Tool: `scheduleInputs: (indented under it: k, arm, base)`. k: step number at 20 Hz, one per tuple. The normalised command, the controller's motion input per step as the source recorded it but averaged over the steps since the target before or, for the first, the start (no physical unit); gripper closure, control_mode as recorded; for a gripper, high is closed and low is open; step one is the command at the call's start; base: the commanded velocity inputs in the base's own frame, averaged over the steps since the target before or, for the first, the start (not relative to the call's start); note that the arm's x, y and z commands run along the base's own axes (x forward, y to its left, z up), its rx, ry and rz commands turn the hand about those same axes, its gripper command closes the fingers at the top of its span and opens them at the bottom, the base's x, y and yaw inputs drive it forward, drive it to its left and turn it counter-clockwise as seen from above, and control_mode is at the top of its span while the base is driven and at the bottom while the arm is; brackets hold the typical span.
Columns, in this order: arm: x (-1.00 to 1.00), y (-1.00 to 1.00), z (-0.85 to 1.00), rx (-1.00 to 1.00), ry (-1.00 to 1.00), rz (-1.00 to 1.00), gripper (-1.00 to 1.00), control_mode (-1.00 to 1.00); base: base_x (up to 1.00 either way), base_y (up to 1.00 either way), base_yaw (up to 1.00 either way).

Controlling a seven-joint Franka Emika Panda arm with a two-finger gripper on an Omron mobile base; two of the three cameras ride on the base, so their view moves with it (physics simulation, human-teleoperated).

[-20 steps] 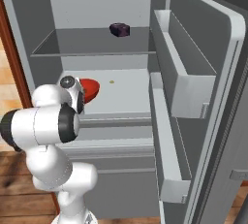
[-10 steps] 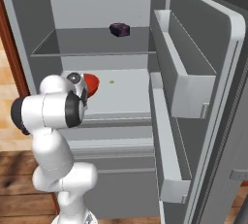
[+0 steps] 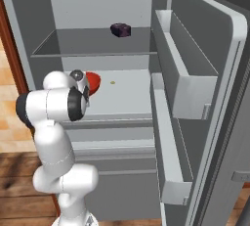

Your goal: Pick the chicken drumstick and garlic from their plates and place them in the bowl. Then put the bowl in the fridge.

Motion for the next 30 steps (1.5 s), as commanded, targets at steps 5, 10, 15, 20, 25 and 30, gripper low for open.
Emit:
scheduleInputs:
  k: [5,10,15,20,25,30]
  arm:
    - [-0.02,0.06,0.07,0.06,-0.04,0.0,-1.0,-1.0]
    - [-0.16,0.01,0.17,0.12,-0.09,0.0,-1.0,-1.0]
    - [-0.25,-0.1,0.23,0.03,-0.03,-0.02,-1.0,-1.0]
    - [-0.29,-0.09,0.34,0.0,0.0,0.0,-1.0,-1.0]
    - [-0.44,0.0,0.41,-0.02,0.0,0.0,-1.0,-1.0]
    - [-0.54,-0.01,0.41,-0.05,0.01,0.0,-1.0,-1.0]
  base:
    - [0.0,0.0,0.0]
    - [0.0,0.0,0.0]
    - [0.0,0.0,0.0]
    - [0.0,0.0,0.0]
    - [0.0,0.0,0.0]
    - [0.0,0.0,0.0]
